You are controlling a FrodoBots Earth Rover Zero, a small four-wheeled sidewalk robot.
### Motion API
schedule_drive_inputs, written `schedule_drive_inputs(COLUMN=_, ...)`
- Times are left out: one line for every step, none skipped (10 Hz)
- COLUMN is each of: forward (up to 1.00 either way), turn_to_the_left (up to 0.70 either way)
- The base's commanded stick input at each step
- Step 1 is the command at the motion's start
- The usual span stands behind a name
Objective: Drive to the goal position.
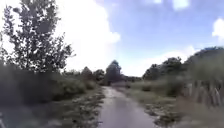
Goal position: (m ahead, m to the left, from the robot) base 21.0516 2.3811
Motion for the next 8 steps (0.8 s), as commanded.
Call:
schedule_drive_inputs(forward=0.7, turn_to_the_left=0.0)
schedule_drive_inputs(forward=0.7, turn_to_the_left=0.0)
schedule_drive_inputs(forward=0.7, turn_to_the_left=0.0)
schedule_drive_inputs(forward=0.7, turn_to_the_left=0.0)
schedule_drive_inputs(forward=0.7, turn_to_the_left=0.0)
schedule_drive_inputs(forward=0.7, turn_to_the_left=0.0)
schedule_drive_inputs(forward=0.7, turn_to_the_left=0.0)
schedule_drive_inputs(forward=0.7, turn_to_the_left=0.0)
